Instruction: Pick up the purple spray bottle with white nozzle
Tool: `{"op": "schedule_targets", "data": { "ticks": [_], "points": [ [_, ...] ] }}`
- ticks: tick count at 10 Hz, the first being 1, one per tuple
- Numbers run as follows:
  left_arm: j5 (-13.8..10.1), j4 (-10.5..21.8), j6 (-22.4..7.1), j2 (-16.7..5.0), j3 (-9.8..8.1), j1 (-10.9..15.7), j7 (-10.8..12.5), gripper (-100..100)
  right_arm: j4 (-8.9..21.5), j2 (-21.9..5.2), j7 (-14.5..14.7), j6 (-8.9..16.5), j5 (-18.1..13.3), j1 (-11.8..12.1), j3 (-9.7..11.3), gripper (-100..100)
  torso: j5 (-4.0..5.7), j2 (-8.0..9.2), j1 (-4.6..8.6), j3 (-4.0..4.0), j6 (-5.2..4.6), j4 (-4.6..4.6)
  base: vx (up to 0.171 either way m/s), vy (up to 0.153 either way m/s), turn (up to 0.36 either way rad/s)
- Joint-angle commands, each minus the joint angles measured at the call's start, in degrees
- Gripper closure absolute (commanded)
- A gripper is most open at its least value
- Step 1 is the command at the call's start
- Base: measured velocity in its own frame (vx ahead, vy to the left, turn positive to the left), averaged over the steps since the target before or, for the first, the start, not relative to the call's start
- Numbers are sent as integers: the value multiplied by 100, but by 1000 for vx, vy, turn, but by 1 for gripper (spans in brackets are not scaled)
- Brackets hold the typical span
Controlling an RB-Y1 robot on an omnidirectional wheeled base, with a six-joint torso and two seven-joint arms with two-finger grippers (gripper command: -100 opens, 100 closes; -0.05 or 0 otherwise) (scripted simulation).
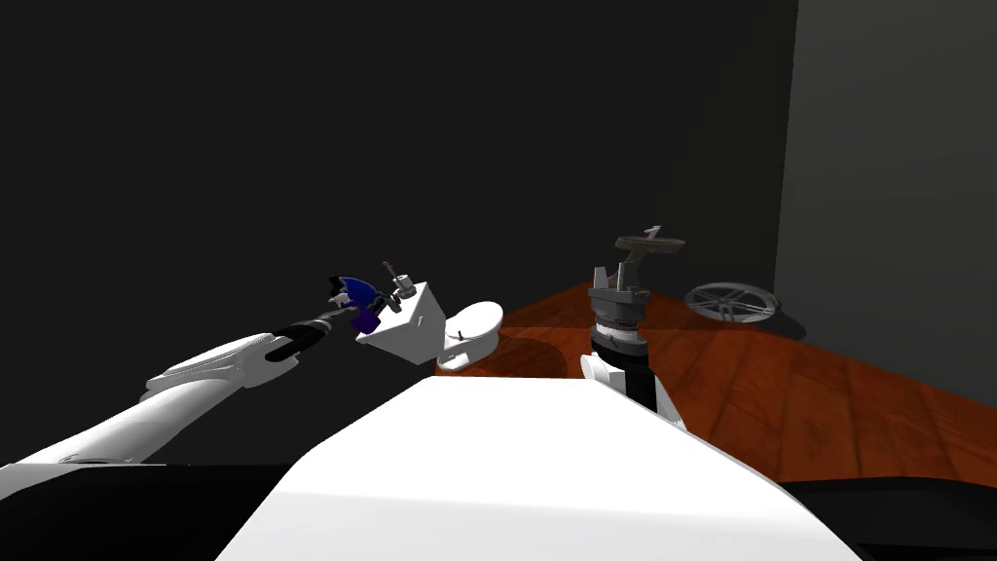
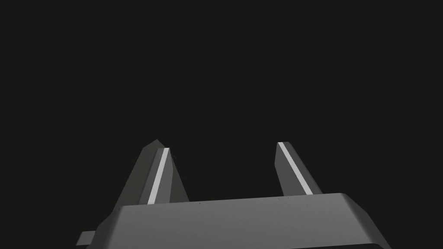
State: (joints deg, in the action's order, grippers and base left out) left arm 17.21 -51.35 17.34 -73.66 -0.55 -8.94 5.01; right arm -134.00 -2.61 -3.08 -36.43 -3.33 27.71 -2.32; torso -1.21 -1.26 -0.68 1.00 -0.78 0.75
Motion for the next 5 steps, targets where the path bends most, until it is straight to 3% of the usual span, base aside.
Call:
{"op": "schedule_targets", "data": {
  "ticks": [1, 2, 3, 5],
  "points": [
    [-70, -286, -237, 45, -286, -286, -70, 100, 0, 0, 0, 0, 0, 0, 0, 0, 0, 0, 0, 0, 0, 0, 107, 39, 258],
    [-70, -468, -237, 45, -398, -434, -70, 100, -1, 0, 0, -1, 0, 3, -1, 0, 3, -24, -17, 10, 31, 1, 149, 51, 238],
    [-70, -661, -237, 45, -398, -627, -70, 100, -1, -1, 0, -1, 0, 2, -1, 0, -3, -38, -27, 21, 19, 7, 80, 27, 54],
    [-70, -898, -237, 45, -398, -688, -70, 100, 0, 0, 0, 0, 0, 0, 0, 0, -8, -20, -16, 13, -2, 6, 0, 6, -16]
  ]
}}
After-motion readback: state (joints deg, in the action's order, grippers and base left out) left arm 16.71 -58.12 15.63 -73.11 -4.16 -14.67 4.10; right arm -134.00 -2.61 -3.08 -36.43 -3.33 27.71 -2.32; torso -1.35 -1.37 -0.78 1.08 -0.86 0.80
